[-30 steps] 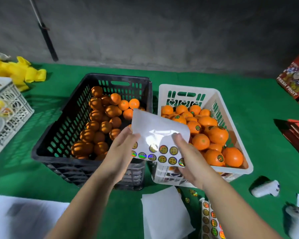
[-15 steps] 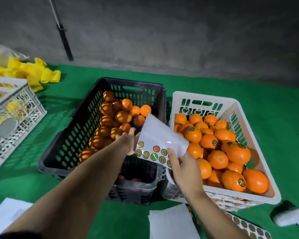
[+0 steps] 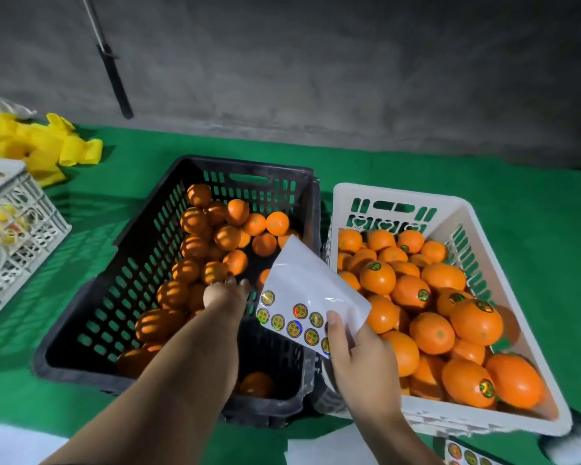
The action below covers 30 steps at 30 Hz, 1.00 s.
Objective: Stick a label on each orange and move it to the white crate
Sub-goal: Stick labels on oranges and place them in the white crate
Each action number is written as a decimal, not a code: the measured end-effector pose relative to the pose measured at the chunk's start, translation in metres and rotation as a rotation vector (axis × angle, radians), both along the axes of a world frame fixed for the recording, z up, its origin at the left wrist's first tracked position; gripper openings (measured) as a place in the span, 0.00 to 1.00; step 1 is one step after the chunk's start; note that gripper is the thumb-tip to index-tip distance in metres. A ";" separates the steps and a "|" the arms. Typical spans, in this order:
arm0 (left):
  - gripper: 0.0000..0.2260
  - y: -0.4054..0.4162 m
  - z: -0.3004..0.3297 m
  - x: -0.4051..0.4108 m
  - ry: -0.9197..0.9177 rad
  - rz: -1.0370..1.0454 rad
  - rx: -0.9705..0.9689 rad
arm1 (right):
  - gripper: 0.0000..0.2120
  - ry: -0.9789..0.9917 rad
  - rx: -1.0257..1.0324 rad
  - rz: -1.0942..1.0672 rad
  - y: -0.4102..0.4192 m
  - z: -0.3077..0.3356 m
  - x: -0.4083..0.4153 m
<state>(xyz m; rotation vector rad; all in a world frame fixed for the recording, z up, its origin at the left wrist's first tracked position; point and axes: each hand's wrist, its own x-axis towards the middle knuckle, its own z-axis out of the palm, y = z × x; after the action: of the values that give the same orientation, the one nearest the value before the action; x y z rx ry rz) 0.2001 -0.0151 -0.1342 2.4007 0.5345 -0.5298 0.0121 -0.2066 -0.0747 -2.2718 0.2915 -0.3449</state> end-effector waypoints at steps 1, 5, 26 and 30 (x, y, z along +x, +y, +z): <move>0.40 0.002 -0.004 0.004 -0.003 -0.030 0.000 | 0.25 0.006 -0.002 -0.001 0.000 0.000 -0.001; 0.21 0.011 0.010 0.005 0.083 0.049 -0.093 | 0.27 0.012 -0.025 0.013 -0.002 0.001 -0.001; 0.27 -0.002 0.124 -0.205 -0.018 -0.339 -1.525 | 0.25 -0.165 0.700 0.074 -0.031 0.057 -0.058; 0.43 -0.014 0.143 -0.217 -0.170 -0.419 -1.192 | 0.39 -0.304 -0.030 -0.046 -0.029 0.071 -0.084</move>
<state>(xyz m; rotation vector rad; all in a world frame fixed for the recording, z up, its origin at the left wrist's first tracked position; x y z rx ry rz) -0.0167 -0.0290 0.0085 1.3518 -0.3325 -0.5766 -0.0724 -0.2354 -0.0037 -2.2043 0.1818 -0.7142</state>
